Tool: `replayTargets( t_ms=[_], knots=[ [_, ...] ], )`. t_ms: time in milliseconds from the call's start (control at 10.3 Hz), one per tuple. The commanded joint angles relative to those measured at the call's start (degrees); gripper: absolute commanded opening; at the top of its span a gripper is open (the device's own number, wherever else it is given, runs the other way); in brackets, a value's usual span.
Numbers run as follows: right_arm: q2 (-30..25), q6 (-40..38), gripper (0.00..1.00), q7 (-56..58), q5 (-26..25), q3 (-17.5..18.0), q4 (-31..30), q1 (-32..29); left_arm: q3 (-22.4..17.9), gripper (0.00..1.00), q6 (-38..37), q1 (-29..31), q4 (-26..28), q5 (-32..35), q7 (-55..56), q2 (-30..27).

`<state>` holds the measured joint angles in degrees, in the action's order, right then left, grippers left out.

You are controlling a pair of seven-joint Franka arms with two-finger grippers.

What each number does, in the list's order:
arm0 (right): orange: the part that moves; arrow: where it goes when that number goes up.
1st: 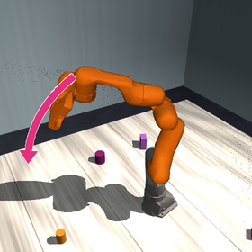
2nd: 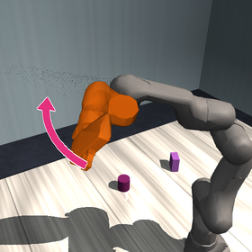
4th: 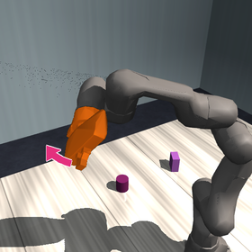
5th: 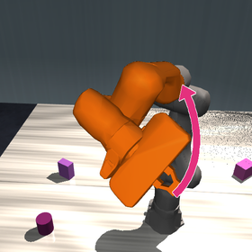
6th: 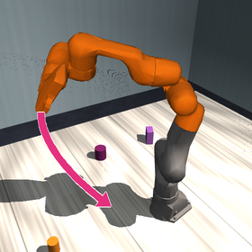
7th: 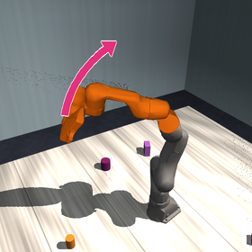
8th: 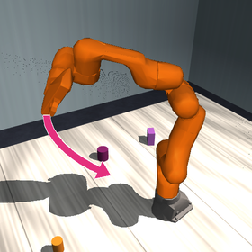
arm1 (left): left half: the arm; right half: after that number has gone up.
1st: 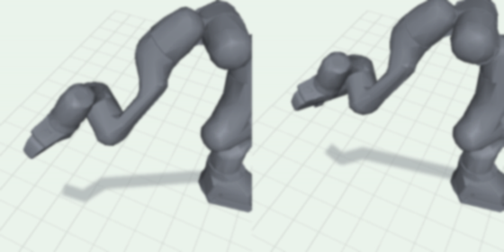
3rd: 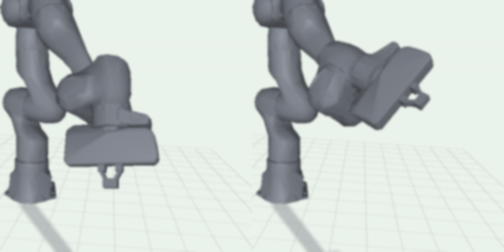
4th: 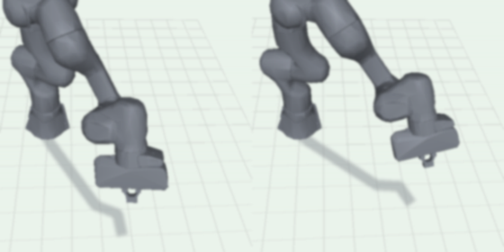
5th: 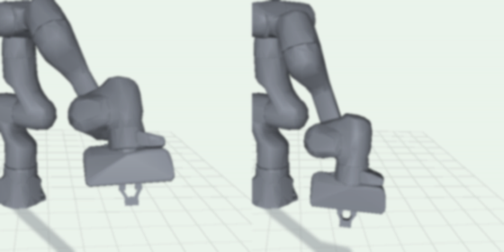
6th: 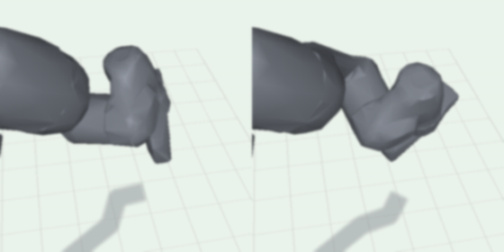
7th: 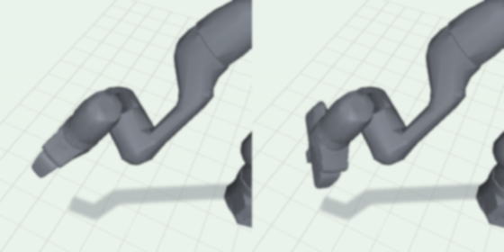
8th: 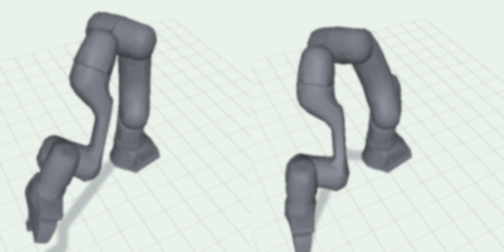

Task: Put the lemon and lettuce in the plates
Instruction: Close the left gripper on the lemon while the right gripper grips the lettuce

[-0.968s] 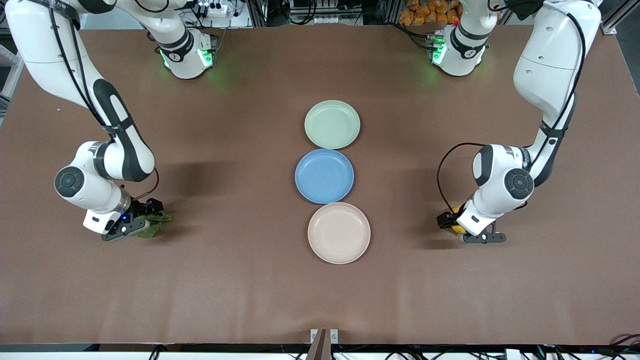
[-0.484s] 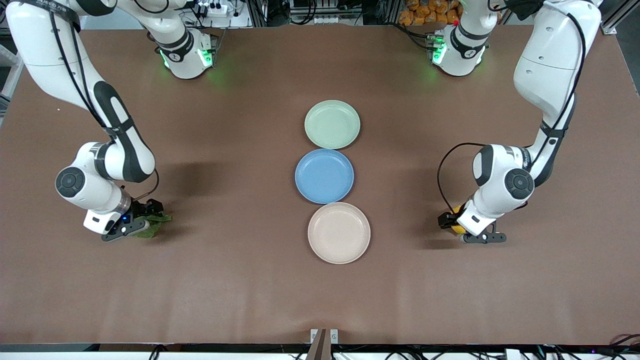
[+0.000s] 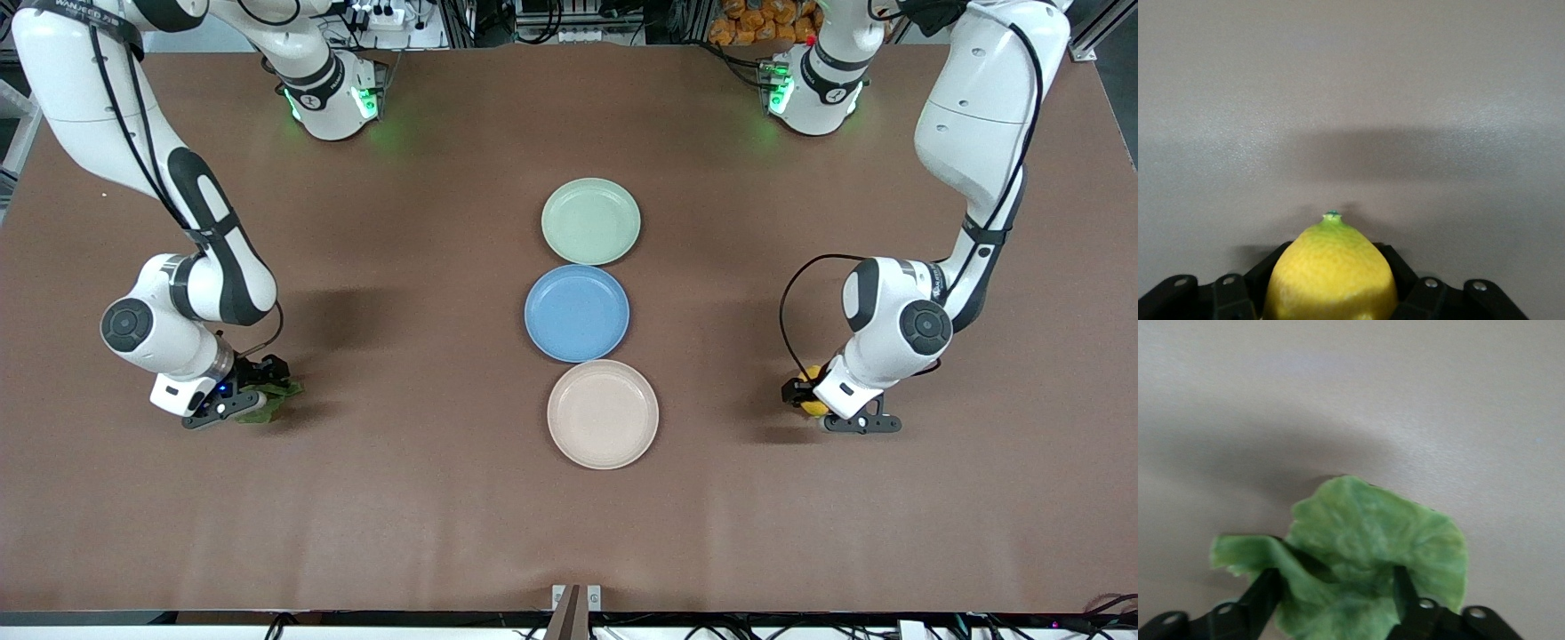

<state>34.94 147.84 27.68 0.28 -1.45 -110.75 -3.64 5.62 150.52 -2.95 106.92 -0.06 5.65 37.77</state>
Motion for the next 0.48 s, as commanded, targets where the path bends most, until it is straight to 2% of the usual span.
replayTargets(
  t_ms=[0, 97, 290, 387],
  knots=[
    [0.0, 1.2, 0.14, 0.8, -0.4, 0.2, -0.2, -1.0, -0.1, 0.53, -0.5, -0.1, -0.6, 1.0, -0.9, 0.6],
    [-0.4, 0.6, 0.11, 0.8, -0.4, 0.2, -0.2, -0.9, -0.1, 0.48, -2.2, -0.1, -1.1, 2.2, -0.8, 0.3],
    [-2.1, -0.5, 0.01, 0.7, -0.3, 0.2, -0.4, -1.0, -0.1, 0.47, -9.1, -0.1, -5.0, 2.6, -0.7, 0.0],
    [-4.0, -1.8, 0.01, 0.7, -0.3, 0.2, -1.0, -1.0, 0.1, 0.47, -11.8, -0.2, -6.3, 2.6, -0.6, -0.8]
  ],
)
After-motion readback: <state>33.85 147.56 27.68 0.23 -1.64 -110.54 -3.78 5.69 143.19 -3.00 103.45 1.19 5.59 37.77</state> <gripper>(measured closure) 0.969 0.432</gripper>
